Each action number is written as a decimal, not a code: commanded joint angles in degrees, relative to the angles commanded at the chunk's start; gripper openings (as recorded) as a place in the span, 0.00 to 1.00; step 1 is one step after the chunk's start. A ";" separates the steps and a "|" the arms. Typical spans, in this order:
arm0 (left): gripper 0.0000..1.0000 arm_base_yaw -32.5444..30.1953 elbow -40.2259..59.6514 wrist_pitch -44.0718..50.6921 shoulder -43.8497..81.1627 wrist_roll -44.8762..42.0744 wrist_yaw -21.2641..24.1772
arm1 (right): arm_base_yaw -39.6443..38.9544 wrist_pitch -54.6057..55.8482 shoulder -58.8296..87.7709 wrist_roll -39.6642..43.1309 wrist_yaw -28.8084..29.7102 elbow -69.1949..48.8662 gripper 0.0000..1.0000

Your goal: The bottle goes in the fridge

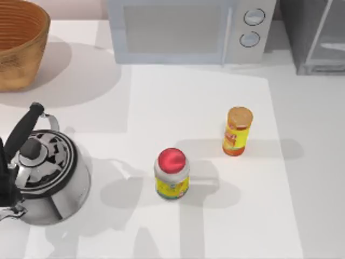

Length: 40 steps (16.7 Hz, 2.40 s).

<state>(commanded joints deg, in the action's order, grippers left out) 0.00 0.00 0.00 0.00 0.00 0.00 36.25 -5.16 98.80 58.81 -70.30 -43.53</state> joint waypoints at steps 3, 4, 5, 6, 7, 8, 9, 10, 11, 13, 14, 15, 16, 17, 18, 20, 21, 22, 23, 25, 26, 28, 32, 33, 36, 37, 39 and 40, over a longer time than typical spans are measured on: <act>1.00 0.00 0.00 0.00 0.00 0.00 0.00 | -2.64 0.11 -1.02 -0.15 0.14 0.59 0.01; 1.00 0.00 0.00 0.00 0.00 0.00 0.00 | -2.72 0.14 -1.45 -0.61 0.68 0.87 0.01; 1.00 0.00 0.00 0.00 0.00 0.00 0.00 | -2.93 0.20 -2.44 -1.48 1.72 1.42 0.01; 1.00 0.00 0.00 0.00 0.00 0.00 0.00 | -3.30 0.31 -4.02 -2.73 3.24 2.24 0.01; 1.00 0.00 0.00 0.00 0.00 0.00 0.00 | -3.85 0.46 -6.19 -4.31 5.18 3.29 0.01; 1.00 0.00 0.00 0.00 0.00 0.00 0.00 | -4.58 0.66 -8.94 -6.17 7.51 4.55 0.01; 1.00 0.00 0.00 0.00 0.00 0.00 0.00 | -5.52 0.92 -12.29 -8.27 10.21 6.00 0.01; 1.00 0.00 0.00 0.00 0.00 0.00 0.00 | -6.66 1.21 -16.23 -10.58 13.23 7.62 0.01; 1.00 0.00 0.00 0.00 0.00 0.00 0.00 | -7.97 1.52 -20.76 -13.09 16.54 9.41 0.01; 1.00 0.00 0.00 0.00 0.00 0.00 0.00 | -11.13 2.14 -31.52 -18.57 23.79 13.47 0.01; 1.00 0.00 0.00 0.00 0.00 0.00 0.00 | -12.94 2.41 -37.56 -21.53 27.63 15.74 0.01; 1.00 0.00 0.00 0.00 0.00 0.00 0.00 | -14.87 2.65 -43.87 -24.60 31.56 18.15 0.01; 1.00 0.00 0.00 0.00 0.00 0.00 0.00 | -16.89 2.85 -50.30 -27.77 35.53 20.66 0.01; 1.00 0.00 0.00 0.00 0.00 0.00 0.00 | -18.98 3.01 -56.71 -31.02 39.50 23.25 0.01; 1.00 0.00 0.00 0.00 0.00 0.00 0.00 | -21.10 3.15 -63.00 -34.32 43.43 25.87 0.01; 1.00 0.00 0.00 0.00 0.00 0.00 0.00 | -25.29 3.43 -74.64 -40.92 50.97 31.03 0.01; 1.00 0.00 0.00 0.00 0.00 0.00 0.00 | -27.29 3.59 -79.74 -44.12 54.52 33.45 0.01; 1.00 0.00 0.00 0.00 0.00 0.00 0.00 | -29.17 3.78 -84.25 -47.19 57.85 35.70 0.01; 1.00 0.00 0.00 0.00 0.00 0.00 0.00 | -30.90 4.01 -88.17 -50.04 60.93 37.73 0.01; 1.00 0.00 0.00 0.00 0.00 0.00 0.00 | -33.75 4.51 -94.14 -54.75 65.98 40.95 0.01; 1.00 0.00 0.00 0.00 0.00 0.00 0.00 | -34.82 4.76 -96.21 -56.52 67.87 42.09 0.01; 1.00 0.00 0.00 0.00 0.00 0.00 0.00 | -36.10 5.12 -98.53 -58.58 70.05 43.38 0.01; 1.00 0.00 0.00 0.00 0.00 0.00 0.00 | -36.25 5.16 -98.80 -58.81 70.30 43.53 0.01; 1.00 0.00 0.00 0.00 0.00 0.00 0.00 | -36.07 5.11 -98.52 -58.82 70.14 43.47 0.01; 1.00 0.00 0.00 0.00 0.00 0.00 0.00 | -35.71 6.74 -96.76 -59.03 69.86 42.02 0.01; 1.00 0.00 0.00 0.00 0.00 0.00 0.00 | -35.37 8.32 -94.96 -59.20 69.55 40.62 0.01; 1.00 0.00 0.00 0.00 0.00 0.00 0.00 | -34.41 12.63 -89.51 -59.60 68.68 36.80 0.01; 1.00 0.00 0.00 0.00 0.00 0.00 0.00 | -33.81 15.24 -85.87 -59.80 68.14 34.51 0.01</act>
<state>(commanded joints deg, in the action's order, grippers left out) 0.00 0.00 0.00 0.00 0.00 0.00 2.44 10.07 12.93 -0.99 -2.16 -9.02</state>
